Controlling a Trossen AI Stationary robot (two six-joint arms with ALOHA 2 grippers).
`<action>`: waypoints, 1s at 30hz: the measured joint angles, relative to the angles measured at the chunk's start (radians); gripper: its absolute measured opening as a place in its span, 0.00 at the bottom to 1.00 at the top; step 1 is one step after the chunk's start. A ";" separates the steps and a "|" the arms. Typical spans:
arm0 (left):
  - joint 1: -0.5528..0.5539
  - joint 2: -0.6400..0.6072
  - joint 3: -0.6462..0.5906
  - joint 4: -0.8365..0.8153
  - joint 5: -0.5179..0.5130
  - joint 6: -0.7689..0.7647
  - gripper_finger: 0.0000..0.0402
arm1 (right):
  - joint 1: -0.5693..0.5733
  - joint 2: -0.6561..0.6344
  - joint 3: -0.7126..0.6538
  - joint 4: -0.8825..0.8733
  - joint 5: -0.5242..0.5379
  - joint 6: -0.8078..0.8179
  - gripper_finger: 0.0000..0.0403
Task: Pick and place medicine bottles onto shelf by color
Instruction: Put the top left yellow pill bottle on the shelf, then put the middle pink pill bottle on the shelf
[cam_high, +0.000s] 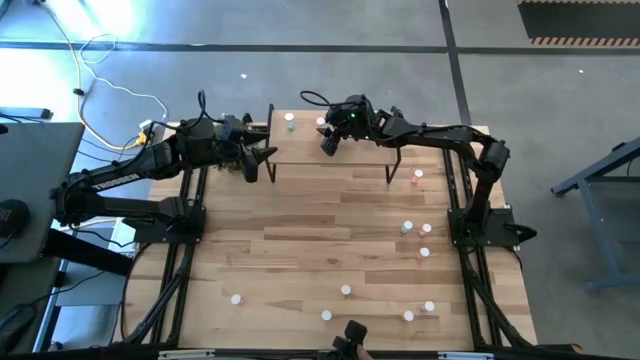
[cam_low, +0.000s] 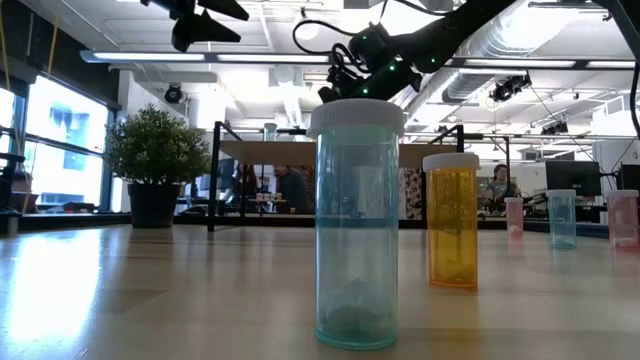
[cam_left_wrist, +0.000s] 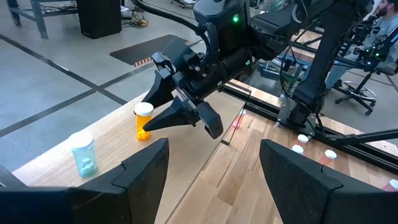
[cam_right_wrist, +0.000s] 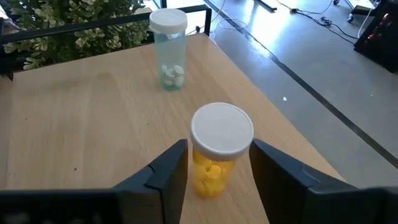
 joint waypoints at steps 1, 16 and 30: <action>0.000 0.000 0.000 0.000 0.000 0.000 0.61 | 0.000 0.000 0.000 0.002 0.001 0.000 0.41; 0.000 0.000 0.000 0.000 0.000 0.000 0.61 | 0.000 -0.016 0.000 -0.017 0.034 0.005 0.42; 0.000 0.000 0.000 0.000 0.001 0.008 0.61 | 0.003 -0.032 0.062 -0.109 0.061 0.033 0.42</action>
